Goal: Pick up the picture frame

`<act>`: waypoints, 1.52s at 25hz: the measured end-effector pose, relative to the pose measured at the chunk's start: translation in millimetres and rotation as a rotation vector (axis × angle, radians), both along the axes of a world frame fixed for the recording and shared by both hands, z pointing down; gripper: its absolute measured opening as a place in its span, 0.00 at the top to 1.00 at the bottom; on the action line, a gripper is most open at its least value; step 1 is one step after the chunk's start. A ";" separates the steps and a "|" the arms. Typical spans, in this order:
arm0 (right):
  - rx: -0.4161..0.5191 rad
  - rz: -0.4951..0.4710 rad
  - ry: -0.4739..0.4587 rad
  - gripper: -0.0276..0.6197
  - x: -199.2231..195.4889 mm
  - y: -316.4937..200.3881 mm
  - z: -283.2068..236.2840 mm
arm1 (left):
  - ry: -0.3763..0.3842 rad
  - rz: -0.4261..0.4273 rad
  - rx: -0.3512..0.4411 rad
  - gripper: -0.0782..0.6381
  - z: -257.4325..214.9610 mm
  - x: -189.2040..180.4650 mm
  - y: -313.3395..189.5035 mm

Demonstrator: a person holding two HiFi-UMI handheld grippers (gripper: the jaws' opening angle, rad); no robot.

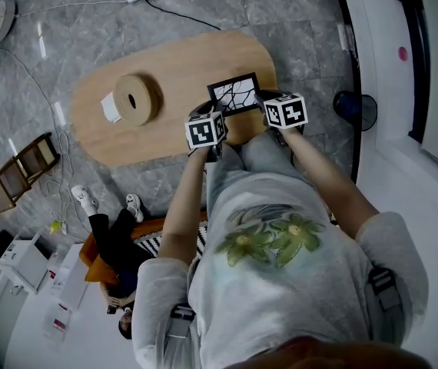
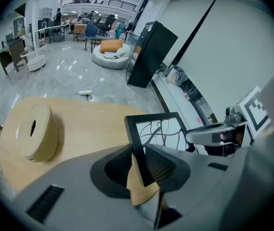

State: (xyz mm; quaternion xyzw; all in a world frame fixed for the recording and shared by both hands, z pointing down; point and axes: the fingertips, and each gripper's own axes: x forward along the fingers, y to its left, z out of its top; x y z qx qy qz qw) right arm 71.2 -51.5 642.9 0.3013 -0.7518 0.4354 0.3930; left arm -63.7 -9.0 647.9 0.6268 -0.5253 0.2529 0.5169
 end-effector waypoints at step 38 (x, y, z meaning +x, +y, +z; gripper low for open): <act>0.124 0.051 -0.102 0.83 -8.5 -1.1 -121.4 | 0.017 -0.031 0.182 0.75 -126.7 -13.1 -2.3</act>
